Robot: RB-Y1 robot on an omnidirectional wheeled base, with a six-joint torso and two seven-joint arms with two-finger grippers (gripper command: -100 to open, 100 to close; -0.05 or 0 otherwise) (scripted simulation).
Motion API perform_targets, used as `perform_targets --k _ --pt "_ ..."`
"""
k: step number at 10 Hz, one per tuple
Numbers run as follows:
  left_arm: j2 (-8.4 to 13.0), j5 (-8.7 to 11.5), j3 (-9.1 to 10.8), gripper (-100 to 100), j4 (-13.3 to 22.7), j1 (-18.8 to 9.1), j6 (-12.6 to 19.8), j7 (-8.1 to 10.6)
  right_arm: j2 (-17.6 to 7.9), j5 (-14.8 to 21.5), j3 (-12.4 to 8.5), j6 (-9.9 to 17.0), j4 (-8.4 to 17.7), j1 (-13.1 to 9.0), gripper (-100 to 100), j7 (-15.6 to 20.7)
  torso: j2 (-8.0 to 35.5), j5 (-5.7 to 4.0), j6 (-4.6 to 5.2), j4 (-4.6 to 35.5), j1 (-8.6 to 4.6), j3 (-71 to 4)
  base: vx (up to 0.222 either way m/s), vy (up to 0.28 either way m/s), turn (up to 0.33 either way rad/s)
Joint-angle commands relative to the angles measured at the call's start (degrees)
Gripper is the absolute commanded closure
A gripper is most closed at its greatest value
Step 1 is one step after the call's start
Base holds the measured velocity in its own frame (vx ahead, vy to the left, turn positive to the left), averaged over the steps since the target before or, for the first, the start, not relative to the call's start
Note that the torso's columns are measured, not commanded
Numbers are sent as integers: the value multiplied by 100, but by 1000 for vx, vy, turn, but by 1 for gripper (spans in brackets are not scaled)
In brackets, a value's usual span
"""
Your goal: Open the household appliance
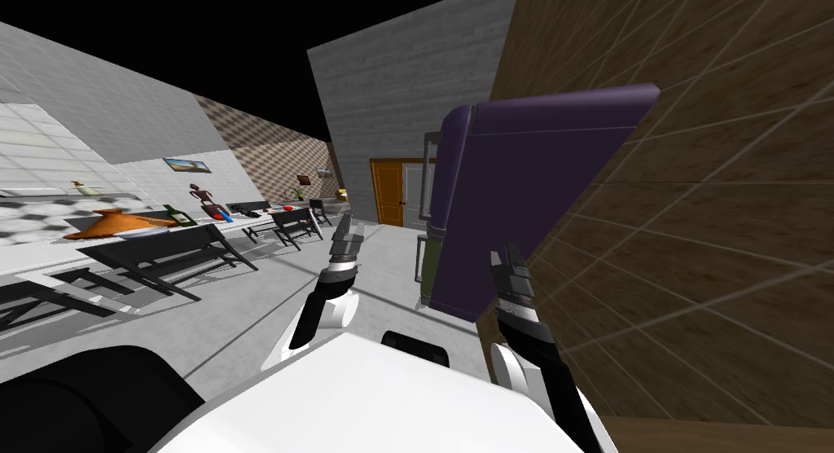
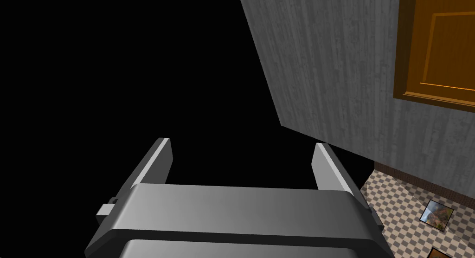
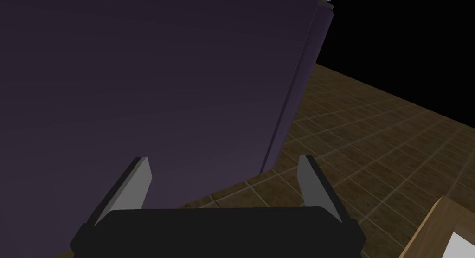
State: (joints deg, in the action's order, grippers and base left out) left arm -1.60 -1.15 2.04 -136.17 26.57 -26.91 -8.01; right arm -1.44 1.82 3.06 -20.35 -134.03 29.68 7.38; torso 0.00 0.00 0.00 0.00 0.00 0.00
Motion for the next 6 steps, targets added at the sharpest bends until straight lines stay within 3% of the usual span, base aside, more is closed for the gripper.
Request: perform_targets --k 1,6 --pt "0 0 0 0 0 0 0 0 0 0 0 0 0 0 0 0 232 0 0 235 0 -467 0 0 0" --pt "0 0 0 0 -1 0 0 0 0 0 0 0 -1 0 0 0 2269 0 0 2268 0 -4536 0 0 0"
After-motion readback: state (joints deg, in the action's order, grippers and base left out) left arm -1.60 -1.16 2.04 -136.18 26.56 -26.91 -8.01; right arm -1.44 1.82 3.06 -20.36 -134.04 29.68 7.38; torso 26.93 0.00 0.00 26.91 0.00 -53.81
